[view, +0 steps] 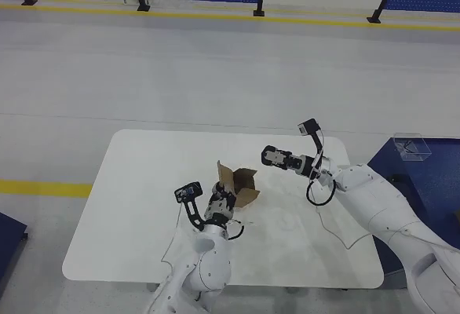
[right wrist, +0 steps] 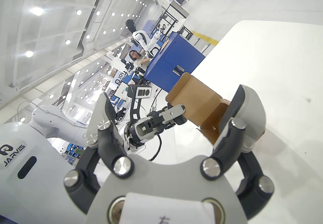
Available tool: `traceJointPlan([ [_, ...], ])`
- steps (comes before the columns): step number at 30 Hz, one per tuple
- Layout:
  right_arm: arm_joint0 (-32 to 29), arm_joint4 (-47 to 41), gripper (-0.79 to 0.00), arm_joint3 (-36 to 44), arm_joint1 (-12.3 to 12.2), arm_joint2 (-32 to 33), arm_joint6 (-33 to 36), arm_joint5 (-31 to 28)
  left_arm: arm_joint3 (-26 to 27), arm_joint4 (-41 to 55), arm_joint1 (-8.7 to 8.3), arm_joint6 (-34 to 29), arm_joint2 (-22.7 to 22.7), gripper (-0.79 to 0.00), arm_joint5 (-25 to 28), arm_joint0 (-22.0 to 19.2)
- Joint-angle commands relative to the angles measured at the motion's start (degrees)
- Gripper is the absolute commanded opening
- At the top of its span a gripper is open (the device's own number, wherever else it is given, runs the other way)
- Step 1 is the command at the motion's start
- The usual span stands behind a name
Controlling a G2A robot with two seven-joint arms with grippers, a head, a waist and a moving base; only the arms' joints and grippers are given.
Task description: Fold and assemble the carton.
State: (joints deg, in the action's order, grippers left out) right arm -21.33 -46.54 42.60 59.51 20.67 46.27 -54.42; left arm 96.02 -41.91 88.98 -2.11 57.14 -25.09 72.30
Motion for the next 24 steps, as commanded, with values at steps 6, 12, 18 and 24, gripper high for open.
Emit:
traceJointPlan([
  [6, 0.0, 0.0, 0.0, 0.0, 0.0, 0.0, 0.0, 0.0, 11.45, 8.57, -2.81, -26.45, 11.76, -0.785, 8.49, 4.65],
  [12, 0.0, 0.0, 0.0, 0.0, 0.0, 0.0, 0.0, 0.0, 7.74, 11.13, -4.21, -40.78, 15.69, -0.785, 12.27, 2.88],
  [18, 0.0, 0.0, 0.0, 0.0, 0.0, 0.0, 0.0, 0.0, 2.49, 8.66, -4.7, -40.58, 14.83, -0.785, 15.88, 0.49],
  [24, 0.0, 0.0, 0.0, 0.0, 0.0, 0.0, 0.0, 0.0, 1.34, 1.92, -4.82, -37.63, 12.11, -0.785, 11.54, -0.46],
])
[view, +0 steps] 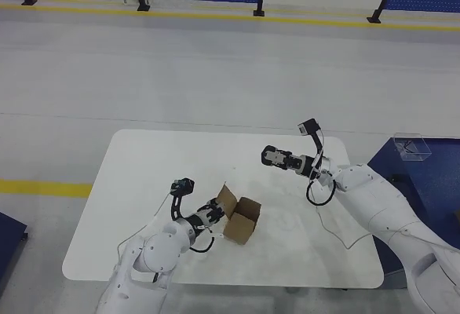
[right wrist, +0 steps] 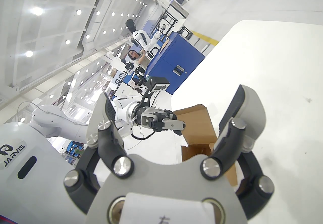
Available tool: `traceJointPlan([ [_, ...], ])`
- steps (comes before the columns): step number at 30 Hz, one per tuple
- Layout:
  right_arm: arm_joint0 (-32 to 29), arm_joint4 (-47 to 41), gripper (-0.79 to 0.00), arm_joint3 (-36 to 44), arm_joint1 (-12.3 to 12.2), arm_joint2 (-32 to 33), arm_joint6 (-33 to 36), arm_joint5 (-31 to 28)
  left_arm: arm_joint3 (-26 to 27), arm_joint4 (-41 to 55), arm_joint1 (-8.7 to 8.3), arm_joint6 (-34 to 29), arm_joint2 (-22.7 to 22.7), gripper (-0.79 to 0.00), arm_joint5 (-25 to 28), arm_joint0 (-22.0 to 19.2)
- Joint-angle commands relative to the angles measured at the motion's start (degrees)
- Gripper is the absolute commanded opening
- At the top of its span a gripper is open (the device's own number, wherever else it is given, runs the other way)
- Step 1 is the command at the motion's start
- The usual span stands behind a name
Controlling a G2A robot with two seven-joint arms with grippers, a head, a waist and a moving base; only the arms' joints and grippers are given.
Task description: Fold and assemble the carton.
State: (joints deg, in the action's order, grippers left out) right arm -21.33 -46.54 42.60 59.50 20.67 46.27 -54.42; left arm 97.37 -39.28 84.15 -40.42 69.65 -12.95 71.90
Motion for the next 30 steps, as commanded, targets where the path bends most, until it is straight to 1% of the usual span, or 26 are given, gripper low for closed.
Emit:
traceJointPlan([
  [1, 0.0, 0.0, 0.0, 0.0, 0.0, 0.0, 0.0, 0.0, -0.07, -0.52, 0.03, 1.11, -0.53, -0.785, -1.04, -0.08],
  [4, 0.0, 0.0, 0.0, 0.0, 0.0, 0.0, 0.0, 0.0, -0.13, -0.98, -0.06, 1.19, -0.73, -0.785, -1.82, -0.28],
  [6, 0.0, 0.0, 0.0, 0.0, 0.0, 0.0, 0.0, 0.0, 0.23, -0.79, -0.25, 0.07, -0.5, -0.785, -1.3, -0.17],
  [7, 0.0, 0.0, 0.0, 0.0, 0.0, 0.0, 0.0, 0.0, 0.45, -0.81, -0.38, -0.25, -0.13, -0.653, -1.12, 0.0],
  [8, 0.0, 0.0, 0.0, 0.0, 0.0, 0.0, 0.0, 0.0, 0.65, -0.85, -0.47, -0.15, 0.32, -0.419, -1.56, 0.2],
  [9, 0.0, 0.0, 0.0, 0.0, 0.0, 0.0, 0.0, 0.0, 1.11, -1.07, -0.54, 0.1, 0.51, 0.0, -1.83, 0.35],
  [11, 0.0, 0.0, 0.0, 0.0, 0.0, 0.0, 0.0, 0.0, 2.21, -0.32, -0.69, -0.16, 0.78, 0.0, -1.19, 1.01],
  [17, 0.0, 0.0, 0.0, 0.0, 0.0, 0.0, 0.0, 0.0, 6.52, -1.52, -1.12, 0.94, 0.81, 0.0, -1.65, 3.59],
  [18, 0.0, 0.0, 0.0, 0.0, 0.0, 0.0, 0.0, 0.0, 7.31, -1.05, -1.12, 1.65, 0.88, 0.0, -2.08, 4.12],
  [20, 0.0, 0.0, 0.0, 0.0, 0.0, 0.0, 0.0, 0.0, 9.28, 0.43, -0.94, 4.31, 0.87, 0.0, -5.01, 5.56],
  [22, 0.04, 1.16, 0.0, 0.11, -0.1, 0.38, -0.49, 1.45, 12.05, 2.64, -0.76, 5.08, -0.8, 0.0, -5.96, 7.85],
  [23, 0.82, 3.8, 0.0, -0.62, -0.27, 0.57, -0.55, 2.8, 13.38, 3.63, -0.69, 5.62, -1.17, 0.0, -7.31, 9.0],
  [25, 2.57, 10.93, 0.0, -1.49, -0.38, 0.25, -1.23, 7.21, 15.57, 1.87, -0.7, 5.84, -2.93, 0.0, -10.77, 10.99],
  [27, 3.84, 16.34, 0.0, -0.87, -0.34, -0.24, -0.56, 11.96, 17.98, -0.29, -0.45, 7.75, -4.6, 0.0, -18.58, 12.43],
  [29, 5.16, 21.43, 0.0, -0.37, -0.28, -0.71, 0.65, 15.83, 20.62, 0.39, -0.12, 7.94, -6.73, 0.0, -23.99, 13.57],
  [30, 5.53, 22.65, 0.0, 0.13, -0.23, -0.57, 0.87, 16.43, 21.61, -0.1, -0.04, 7.97, -7.61, 0.0, -26.75, 14.07],
])
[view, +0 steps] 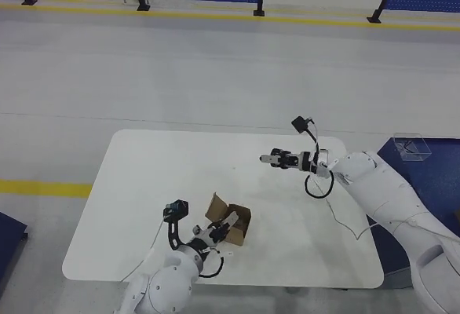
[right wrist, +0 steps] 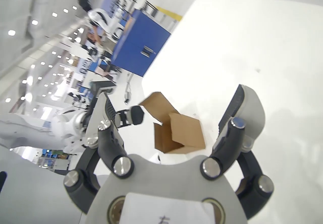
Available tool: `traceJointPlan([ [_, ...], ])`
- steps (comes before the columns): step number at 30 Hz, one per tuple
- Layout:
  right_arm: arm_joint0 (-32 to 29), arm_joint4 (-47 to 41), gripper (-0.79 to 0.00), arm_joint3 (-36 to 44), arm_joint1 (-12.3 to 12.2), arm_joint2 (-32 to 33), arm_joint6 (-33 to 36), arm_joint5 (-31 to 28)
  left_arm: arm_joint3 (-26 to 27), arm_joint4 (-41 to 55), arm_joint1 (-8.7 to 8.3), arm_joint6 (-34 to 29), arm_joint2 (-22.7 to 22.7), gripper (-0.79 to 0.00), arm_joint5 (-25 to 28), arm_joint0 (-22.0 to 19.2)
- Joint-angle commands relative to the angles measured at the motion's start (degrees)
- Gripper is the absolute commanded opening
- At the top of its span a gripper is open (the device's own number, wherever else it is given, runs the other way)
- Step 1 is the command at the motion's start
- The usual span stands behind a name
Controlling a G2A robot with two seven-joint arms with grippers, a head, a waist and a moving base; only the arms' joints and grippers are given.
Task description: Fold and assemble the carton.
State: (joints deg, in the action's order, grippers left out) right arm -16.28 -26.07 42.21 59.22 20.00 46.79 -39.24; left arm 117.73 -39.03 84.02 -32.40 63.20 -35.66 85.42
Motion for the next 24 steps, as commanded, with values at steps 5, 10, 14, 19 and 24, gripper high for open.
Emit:
traceJointPlan([
  [5, 1.93, 5.83, 0.0, 1.65, 0.08, 0.75, 1.67, 2.31, 3.59, 0.57, 0.59, 1.15, -2.78, 0.0, -10.84, 0.66],
  [10, 1.93, 5.83, 0.0, 1.65, 0.08, 0.75, 1.67, 2.31, 3.59, 0.57, 0.59, 1.15, -2.78, 0.0, -10.84, 0.66],
  [14, 1.81, 8.9, 0.0, 2.7, 0.13, 0.35, 1.84, 3.77, 2.54, 1.35, 0.72, 2.9, -2.89, 0.0, -10.25, 0.87],
  [19, 3.1, 22.36, 0.0, 8.08, 1.82, -2.32, -0.07, 17.38, -5.8, -2.24, 1.69, 15.58, -7.06, 0.0, -10.71, 0.5],
  [24, 3.2, 28.41, 0.0, 9.39, 4.62, -4.67, 1.87, 21.64, -13.39, -0.95, 2.87, 22.84, -9.37, 0.0, -11.36, -0.41],
])
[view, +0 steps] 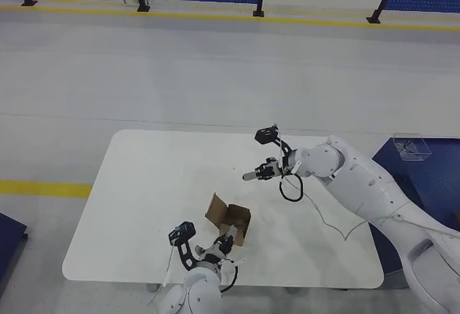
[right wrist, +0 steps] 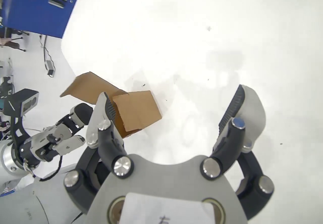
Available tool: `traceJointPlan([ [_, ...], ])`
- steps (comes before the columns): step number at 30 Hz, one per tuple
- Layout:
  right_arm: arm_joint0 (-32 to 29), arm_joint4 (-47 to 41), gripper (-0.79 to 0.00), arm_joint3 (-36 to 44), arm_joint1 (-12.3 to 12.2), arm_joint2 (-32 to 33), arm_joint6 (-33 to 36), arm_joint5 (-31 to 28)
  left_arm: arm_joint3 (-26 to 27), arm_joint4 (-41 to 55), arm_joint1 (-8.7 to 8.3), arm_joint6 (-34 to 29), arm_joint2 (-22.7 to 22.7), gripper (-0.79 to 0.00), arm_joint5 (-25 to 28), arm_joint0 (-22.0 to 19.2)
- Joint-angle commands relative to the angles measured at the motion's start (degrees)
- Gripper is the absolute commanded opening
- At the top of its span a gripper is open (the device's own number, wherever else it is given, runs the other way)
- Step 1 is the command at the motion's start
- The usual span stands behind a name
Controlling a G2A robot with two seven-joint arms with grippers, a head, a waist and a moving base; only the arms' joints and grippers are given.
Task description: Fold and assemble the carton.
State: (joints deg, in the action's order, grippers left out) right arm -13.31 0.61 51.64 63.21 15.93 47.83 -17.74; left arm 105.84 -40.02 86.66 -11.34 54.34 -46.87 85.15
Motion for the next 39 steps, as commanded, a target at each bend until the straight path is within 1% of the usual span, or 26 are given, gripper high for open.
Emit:
traceJointPlan([
  [1, 0.26, 2.8, 0.0, -0.18, 1.24, -0.97, 0.85, 0.57, -2.2, 0.67, 0.42, 2.34, -0.71, 0.0, -0.4, -0.2],
  [6, -0.12, 5.36, 0.0, -2.05, 3.97, -2.23, 2.81, -0.84, -4.66, -0.37, 0.98, 6.99, -1.36, 0.0, -1.29, -0.39],
  [8, -0.37, 6.18, 0.0, -2.59, 4.98, -2.65, 3.61, -1.72, -5.67, 0.14, 1.29, 7.54, -2.01, 0.0, -1.2, -0.67],
  [11, -0.82, 5.48, 0.0, -3.78, 6.22, -2.55, 4.8, -4.7, -7.39, -0.23, 1.76, 8.72, -2.91, 0.0, -1.98, -1.77],
  [16, -1.03, 6.47, 0.0, -5.47, 7.7, -2.33, 5.65, -7.23, -9.77, 0.1, 2.66, 10.25, -4.2, 0.0, -3.12, -3.5],
  [20, -0.87, 5.6, 0.0, -7.05, 8.21, -1.25, 6.96, -9.09, -11.19, -0.54, 3.29, 12.55, -4.68, 0.0, -4.27, -4.55],
  [24, -1.06, 4.88, 0.0, -8.16, 8.57, -0.46, 8.94, -10.27, -12.21, -0.21, 3.86, 13.01, -5.19, 0.0, -4.69, -5.23],
  [28, -1.49, 5.61, 0.0, -8.97, 9.26, -0.24, 9.46, -10.15, -11.73, 0.5, 4.37, 13.59, -5.1, 0.0, -5.09, -5.54],
  [32, -1.55, 5.24, 0.0, -10.24, 9.87, 0.61, 9.02, -11.35, -11.61, 1.16, 4.84, 14.12, -5.15, 0.0, -5.14, -5.61],
  [37, -0.21, 4.52, 0.0, -12.52, 9.41, 3.31, 7.09, -13.56, -14.18, 0.76, 5.42, 14.13, -5.58, 0.0, -5.81, -6.93],
  [39, 0.2, 5.41, 0.0, -13.23, 9.03, 3.85, 7.88, -12.89, -14.9, 1.01, 5.68, 13.87, -5.7, 0.0, -5.89, -7.43],
])
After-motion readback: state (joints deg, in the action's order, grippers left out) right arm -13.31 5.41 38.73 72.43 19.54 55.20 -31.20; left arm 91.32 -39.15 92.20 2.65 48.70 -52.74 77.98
